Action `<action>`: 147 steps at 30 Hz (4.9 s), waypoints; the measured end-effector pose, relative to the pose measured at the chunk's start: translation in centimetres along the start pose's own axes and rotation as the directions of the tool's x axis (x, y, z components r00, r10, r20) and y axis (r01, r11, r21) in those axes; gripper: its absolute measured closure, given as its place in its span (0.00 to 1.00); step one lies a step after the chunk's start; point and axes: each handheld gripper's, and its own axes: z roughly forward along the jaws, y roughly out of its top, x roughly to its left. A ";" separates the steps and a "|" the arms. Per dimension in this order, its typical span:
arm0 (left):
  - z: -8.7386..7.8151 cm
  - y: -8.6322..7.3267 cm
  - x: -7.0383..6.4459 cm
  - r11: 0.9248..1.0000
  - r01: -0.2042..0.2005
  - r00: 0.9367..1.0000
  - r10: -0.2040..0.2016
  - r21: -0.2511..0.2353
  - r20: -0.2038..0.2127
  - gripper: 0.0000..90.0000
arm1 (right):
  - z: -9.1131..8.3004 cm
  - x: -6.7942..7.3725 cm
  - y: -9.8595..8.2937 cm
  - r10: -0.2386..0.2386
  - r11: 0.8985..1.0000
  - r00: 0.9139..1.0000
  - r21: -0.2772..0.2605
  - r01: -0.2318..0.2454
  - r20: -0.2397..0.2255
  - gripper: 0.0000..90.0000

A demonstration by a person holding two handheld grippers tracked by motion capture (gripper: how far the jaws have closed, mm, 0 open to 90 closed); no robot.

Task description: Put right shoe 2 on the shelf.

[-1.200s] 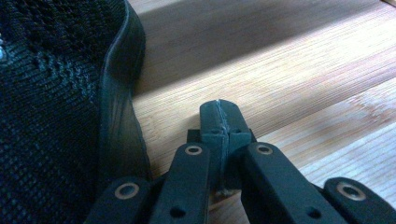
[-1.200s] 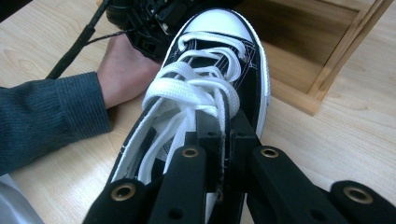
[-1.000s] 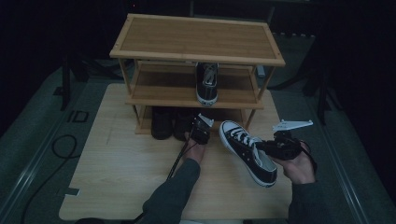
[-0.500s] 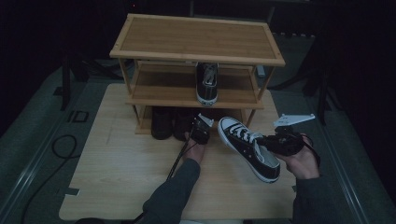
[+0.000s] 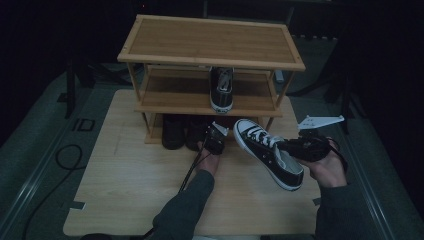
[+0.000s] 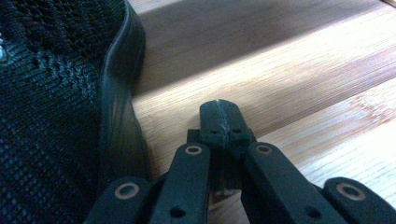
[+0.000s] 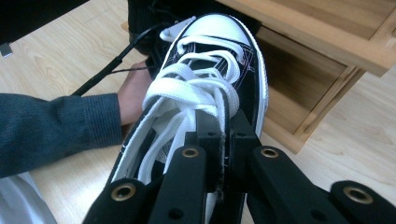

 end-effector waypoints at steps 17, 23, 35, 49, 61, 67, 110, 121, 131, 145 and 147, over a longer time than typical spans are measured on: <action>0.0 0.0 0.0 1.000 0.002 1.000 -0.002 -0.001 0.002 1.00 | -1.7 -0.1 2.4 -0.009 0.998 1.000 -0.062 0.010 0.022 0.97; 0.0 0.0 0.0 1.000 0.001 1.000 -0.001 -0.001 0.000 1.00 | -1.8 -0.6 3.4 -0.001 0.998 0.999 -0.066 0.004 0.044 0.97; 0.0 0.0 0.1 1.000 -0.002 1.000 0.002 0.002 0.001 1.00 | -0.6 -2.3 5.7 0.021 0.998 0.996 -0.052 -0.016 0.085 0.97; 0.0 0.0 0.1 1.000 -0.006 1.000 0.006 0.004 0.002 1.00 | 0.6 -3.6 6.8 0.051 0.998 0.993 -0.050 -0.046 0.110 0.97; 0.0 0.0 0.1 1.000 -0.006 1.000 0.006 0.004 0.002 1.00 | 1.5 -4.4 7.4 0.072 0.996 0.990 -0.059 -0.065 0.122 0.97; 0.0 0.0 0.1 1.000 -0.004 1.000 0.004 0.003 0.002 1.00 | 2.0 -4.7 7.7 0.083 0.996 0.988 -0.055 -0.077 0.128 0.97; 0.0 0.0 0.1 1.000 -0.004 1.000 0.004 0.003 0.002 1.00 | 5.0 -5.0 9.6 0.150 0.985 0.973 -0.107 -0.133 0.173 0.97; 0.0 0.0 0.1 1.000 -0.004 1.000 0.004 0.004 0.002 1.00 | 5.6 -5.0 9.7 0.162 0.983 0.970 -0.113 -0.143 0.180 0.97; 0.0 0.0 0.1 1.000 -0.006 1.000 0.006 0.003 0.000 1.00 | 5.8 -5.1 9.5 0.145 0.987 0.967 -0.097 -0.127 0.209 0.96; 0.0 0.0 0.1 1.000 -0.006 1.000 0.006 0.003 0.001 1.00 | 4.3 -5.2 9.2 0.162 0.981 0.971 -0.133 -0.139 0.177 0.85; 0.0 0.0 0.1 1.000 -0.006 1.000 0.006 0.003 0.001 1.00 | 3.8 -5.2 9.3 0.169 0.977 0.970 -0.156 -0.142 0.173 0.85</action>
